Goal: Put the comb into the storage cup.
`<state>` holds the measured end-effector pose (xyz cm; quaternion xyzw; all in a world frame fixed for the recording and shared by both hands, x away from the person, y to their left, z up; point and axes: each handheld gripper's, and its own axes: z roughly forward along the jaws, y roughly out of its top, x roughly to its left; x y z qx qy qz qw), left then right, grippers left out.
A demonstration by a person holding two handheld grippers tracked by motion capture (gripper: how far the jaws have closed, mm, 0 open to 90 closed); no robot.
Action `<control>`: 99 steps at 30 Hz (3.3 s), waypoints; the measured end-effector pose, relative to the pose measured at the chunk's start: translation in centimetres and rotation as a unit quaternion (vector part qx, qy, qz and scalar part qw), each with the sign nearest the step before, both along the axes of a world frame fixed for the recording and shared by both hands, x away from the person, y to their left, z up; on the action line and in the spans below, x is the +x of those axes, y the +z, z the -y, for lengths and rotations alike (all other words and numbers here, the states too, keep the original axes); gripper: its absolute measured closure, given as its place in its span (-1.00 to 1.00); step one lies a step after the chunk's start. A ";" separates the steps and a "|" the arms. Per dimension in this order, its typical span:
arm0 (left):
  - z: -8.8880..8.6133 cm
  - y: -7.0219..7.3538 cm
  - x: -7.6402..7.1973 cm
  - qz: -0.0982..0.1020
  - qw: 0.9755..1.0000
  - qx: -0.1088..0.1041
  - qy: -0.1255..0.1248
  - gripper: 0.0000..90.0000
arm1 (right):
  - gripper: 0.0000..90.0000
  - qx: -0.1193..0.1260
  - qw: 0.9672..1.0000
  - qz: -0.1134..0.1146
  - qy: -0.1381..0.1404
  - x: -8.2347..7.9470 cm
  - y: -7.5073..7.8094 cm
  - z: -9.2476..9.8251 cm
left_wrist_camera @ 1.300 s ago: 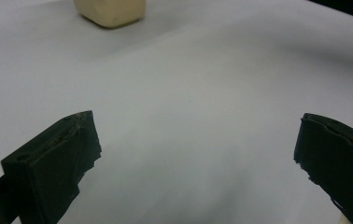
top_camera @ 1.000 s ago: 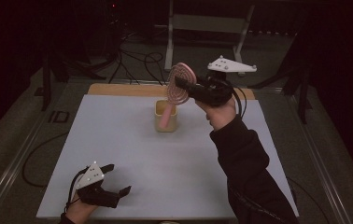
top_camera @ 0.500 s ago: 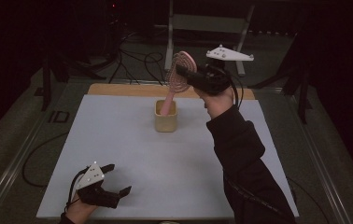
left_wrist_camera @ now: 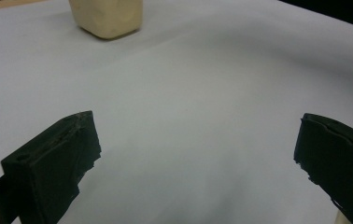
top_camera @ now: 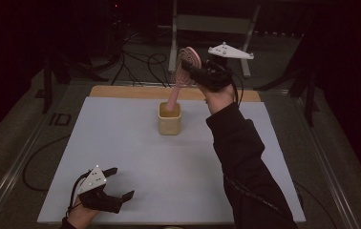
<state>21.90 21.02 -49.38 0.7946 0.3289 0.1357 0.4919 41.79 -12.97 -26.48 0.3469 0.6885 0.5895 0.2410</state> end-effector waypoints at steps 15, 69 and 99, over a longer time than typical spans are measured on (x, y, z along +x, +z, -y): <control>0.2 0.0 -0.1 0.000 1.000 0.004 -0.004 -0.99 | 0.44 0.009 1.000 -0.014 -0.019 1.9 -2.3 -0.4; 0.3 0.0 -0.2 0.005 1.000 0.005 -0.017 -0.99 | 0.44 -0.015 0.998 -0.056 -0.033 4.9 -10.4 -2.6; 0.2 -0.2 -0.2 0.004 1.000 0.004 -0.019 -0.99 | 0.44 0.002 0.995 -0.096 -0.038 5.6 -13.0 -2.5</control>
